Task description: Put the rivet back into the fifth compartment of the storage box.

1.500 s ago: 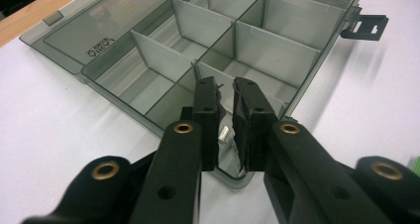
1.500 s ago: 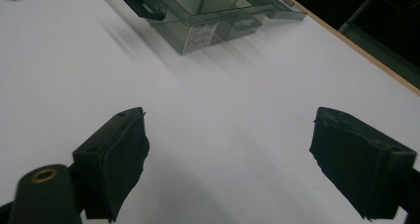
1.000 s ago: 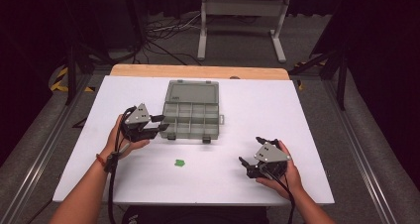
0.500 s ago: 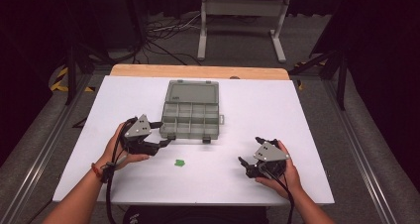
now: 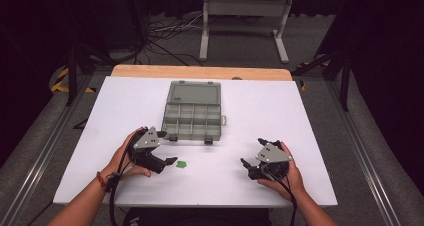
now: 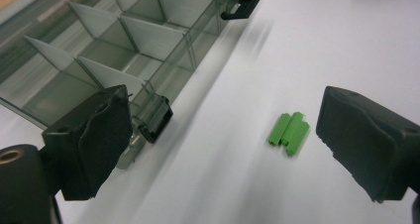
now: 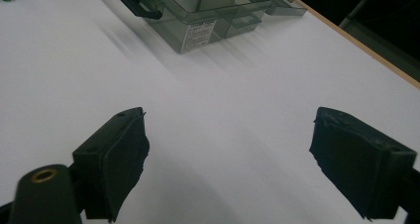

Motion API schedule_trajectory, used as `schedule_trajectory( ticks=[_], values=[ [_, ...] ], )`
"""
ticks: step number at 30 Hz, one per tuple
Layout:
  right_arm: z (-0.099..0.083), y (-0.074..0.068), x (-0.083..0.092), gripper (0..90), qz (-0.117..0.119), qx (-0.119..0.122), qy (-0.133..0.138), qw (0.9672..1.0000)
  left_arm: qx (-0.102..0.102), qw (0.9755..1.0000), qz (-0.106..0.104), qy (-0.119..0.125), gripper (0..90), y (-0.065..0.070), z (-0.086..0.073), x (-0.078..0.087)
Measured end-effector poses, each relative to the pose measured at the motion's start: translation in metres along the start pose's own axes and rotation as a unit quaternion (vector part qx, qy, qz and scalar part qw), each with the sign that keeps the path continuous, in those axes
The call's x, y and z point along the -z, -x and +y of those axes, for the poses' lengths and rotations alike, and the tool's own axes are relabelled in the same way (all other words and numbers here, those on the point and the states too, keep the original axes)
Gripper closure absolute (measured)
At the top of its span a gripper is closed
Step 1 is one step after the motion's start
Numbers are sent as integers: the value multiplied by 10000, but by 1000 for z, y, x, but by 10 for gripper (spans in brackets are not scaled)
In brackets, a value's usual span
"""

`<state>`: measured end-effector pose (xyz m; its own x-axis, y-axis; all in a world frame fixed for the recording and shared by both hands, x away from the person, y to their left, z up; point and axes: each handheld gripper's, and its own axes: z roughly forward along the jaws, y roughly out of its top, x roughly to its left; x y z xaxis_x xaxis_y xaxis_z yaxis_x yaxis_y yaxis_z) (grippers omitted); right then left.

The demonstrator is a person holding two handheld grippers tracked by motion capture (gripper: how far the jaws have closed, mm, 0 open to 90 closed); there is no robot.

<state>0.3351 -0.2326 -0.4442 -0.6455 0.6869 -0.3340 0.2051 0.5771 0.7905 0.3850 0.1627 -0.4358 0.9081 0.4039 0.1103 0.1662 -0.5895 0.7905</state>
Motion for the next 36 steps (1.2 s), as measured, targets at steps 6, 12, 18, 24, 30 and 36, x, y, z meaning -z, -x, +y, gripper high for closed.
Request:
schedule_trajectory(
  ticks=[6,12,18,24,30,36],
  values=[
    [0,-1,1,148,-17,11,5,10000,21,9997,-119,-217,141,0,-4,-10],
    [0,0,1,148,-23,-4,-6,10000,-40,9984,-107,-546,231,0,-5,-20],
    [0,-2,-1,148,-3,23,-32,10000,-11,9976,-330,-604,302,-1,-6,-26],
    [0,-2,-2,148,2,33,-58,10000,43,9977,-410,-543,369,-2,-4,-31],
    [0,-2,-3,148,0,25,-67,10000,-33,9973,-532,-511,416,2,2,-35],
    [0,-3,-3,148,33,41,-93,9999,-82,9961,-646,-599,477,4,3,-40]
  ],
)
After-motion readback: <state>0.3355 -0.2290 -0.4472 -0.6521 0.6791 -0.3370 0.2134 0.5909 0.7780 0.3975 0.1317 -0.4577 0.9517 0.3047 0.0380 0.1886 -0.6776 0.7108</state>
